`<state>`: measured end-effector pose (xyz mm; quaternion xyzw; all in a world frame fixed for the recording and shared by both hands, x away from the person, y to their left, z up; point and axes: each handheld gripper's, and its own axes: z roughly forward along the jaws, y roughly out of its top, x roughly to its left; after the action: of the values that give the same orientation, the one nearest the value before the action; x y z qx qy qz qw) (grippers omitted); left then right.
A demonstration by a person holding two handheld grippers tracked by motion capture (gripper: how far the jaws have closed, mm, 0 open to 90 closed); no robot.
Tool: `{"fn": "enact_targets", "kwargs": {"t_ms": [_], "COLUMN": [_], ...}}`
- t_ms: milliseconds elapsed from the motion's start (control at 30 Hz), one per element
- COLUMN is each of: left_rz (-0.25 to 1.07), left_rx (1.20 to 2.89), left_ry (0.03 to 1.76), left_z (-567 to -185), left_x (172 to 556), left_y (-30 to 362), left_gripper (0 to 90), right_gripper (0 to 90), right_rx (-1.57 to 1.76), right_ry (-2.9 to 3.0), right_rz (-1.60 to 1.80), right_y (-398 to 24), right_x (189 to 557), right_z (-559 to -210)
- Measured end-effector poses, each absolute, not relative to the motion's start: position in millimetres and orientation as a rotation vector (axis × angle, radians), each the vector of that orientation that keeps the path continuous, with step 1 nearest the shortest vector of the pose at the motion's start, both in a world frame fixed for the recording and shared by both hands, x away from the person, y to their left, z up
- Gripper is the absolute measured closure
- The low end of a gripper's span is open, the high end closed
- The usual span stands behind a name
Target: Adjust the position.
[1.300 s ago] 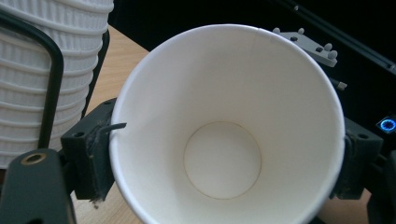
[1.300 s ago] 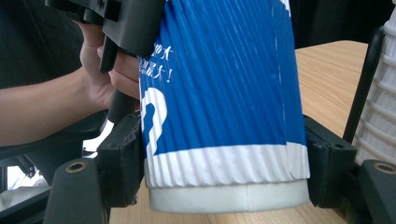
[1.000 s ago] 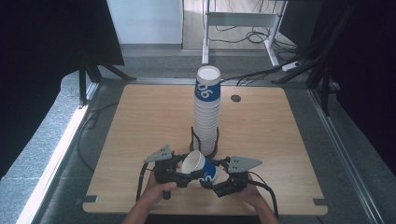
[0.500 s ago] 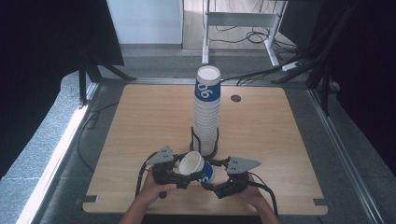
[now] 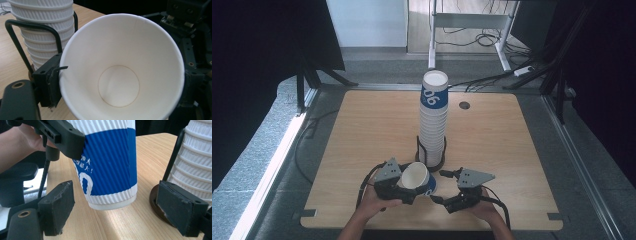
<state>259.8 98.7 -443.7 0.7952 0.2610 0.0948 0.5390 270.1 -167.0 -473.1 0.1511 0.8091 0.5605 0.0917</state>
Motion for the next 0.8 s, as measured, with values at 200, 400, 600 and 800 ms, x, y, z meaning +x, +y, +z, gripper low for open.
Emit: {"fn": "enact_targets", "kwargs": {"t_ms": [200,400,600,800], "left_rz": [0.252,0.279,0.313,0.359], "left_rx": [1.952,1.996,2.034,2.077], "left_ry": [0.602,0.594,0.578,0.574], "left_z": [-442.2,-443.8,-443.0,-442.1], "left_x": [256.4,254.7,251.9,248.9], "left_y": [93.2,88.2,84.0,78.8], "left_gripper": [15.0,14.9,15.0,14.9], "right_gripper": [15.4,15.5,15.4,14.9], "right_rx": [0.432,0.401,0.393,0.399], "right_ry": [2.416,2.449,2.465,2.467], "right_rz": [1.64,1.585,1.539,1.52], "right_y": [-162.5,-154.3,-149.7,-145.4], "right_x": [268.0,265.5,264.8,264.7], "right_z": [-474.7,-479.1,-482.8,-486.2]}}
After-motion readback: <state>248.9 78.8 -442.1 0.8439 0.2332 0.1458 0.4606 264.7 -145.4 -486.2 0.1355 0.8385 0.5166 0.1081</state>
